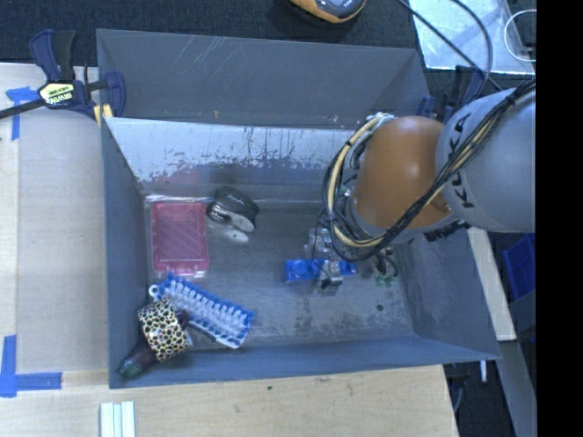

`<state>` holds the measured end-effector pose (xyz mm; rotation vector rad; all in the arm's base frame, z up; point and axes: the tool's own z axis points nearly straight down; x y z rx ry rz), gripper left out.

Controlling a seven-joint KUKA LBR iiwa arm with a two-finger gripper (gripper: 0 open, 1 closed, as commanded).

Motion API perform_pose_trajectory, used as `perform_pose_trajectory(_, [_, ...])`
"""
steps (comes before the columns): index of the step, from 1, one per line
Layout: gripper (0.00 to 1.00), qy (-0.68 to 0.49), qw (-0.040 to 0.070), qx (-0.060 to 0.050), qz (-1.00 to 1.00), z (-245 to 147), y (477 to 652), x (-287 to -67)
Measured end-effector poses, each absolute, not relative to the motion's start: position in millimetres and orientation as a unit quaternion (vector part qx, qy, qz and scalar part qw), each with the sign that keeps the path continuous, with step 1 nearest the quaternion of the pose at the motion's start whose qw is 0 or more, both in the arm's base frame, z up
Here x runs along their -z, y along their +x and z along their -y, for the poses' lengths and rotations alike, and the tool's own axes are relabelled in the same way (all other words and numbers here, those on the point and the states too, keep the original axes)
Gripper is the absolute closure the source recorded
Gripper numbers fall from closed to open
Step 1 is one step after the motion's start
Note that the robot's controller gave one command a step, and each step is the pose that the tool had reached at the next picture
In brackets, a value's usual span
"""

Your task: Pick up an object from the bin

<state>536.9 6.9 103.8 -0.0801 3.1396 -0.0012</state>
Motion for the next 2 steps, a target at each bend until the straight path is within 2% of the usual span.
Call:
perform_pose_trajectory(1, [1.0,-0.025,-0.001,0.0,-1.0,-7,536.5,-115])
perform_pose_trajectory(2, [1.0,-0.025,-0.002,0.0,-1.0,-7,535.8,-135])
